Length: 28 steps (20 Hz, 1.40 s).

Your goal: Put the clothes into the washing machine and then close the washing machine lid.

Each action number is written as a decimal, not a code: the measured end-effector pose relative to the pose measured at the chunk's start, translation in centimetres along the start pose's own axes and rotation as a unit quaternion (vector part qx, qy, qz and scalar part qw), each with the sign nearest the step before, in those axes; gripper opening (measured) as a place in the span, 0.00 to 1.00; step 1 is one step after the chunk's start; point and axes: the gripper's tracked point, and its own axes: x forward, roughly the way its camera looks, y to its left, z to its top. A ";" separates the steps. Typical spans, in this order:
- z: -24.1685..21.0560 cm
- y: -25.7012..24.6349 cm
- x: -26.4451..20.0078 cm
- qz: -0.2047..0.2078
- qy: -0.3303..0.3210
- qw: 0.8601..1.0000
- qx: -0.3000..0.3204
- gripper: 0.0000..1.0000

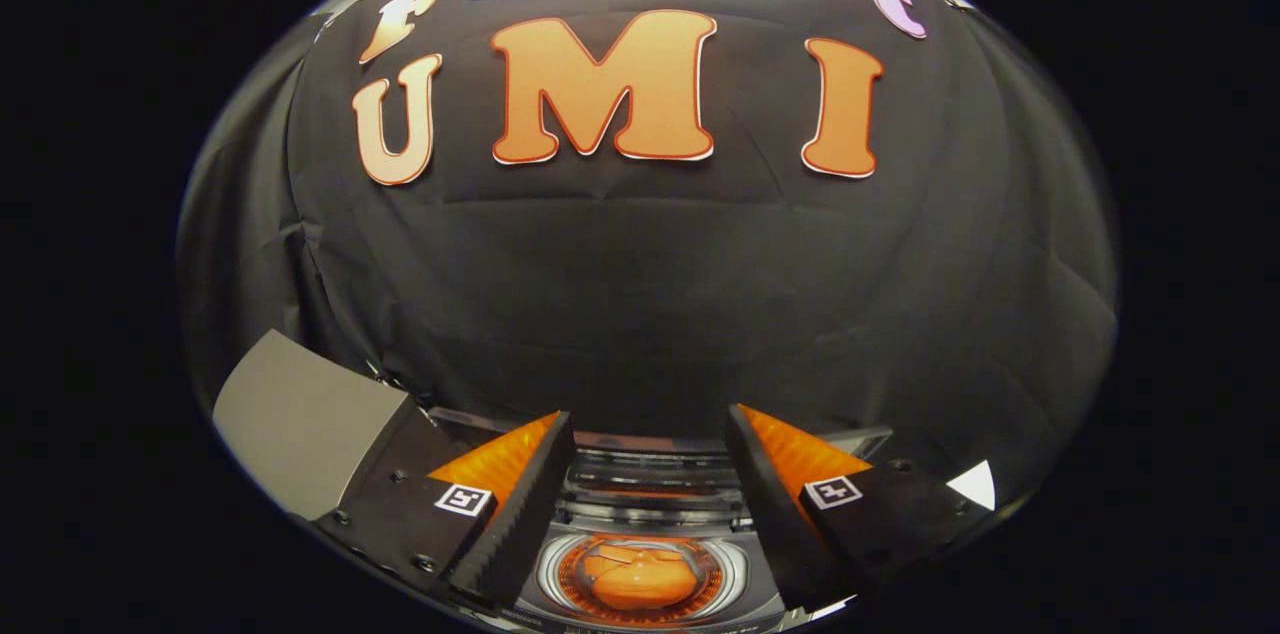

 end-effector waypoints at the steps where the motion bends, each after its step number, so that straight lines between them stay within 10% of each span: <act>1: 0.1 0.0 1.0 -0.002 0.003 1.000 -0.005 0.98; 11: -1.4 -2.4 8.7 -0.022 0.060 0.998 0.007 1.00; 28: -4.6 -2.8 6.6 -0.014 0.099 0.993 0.056 1.00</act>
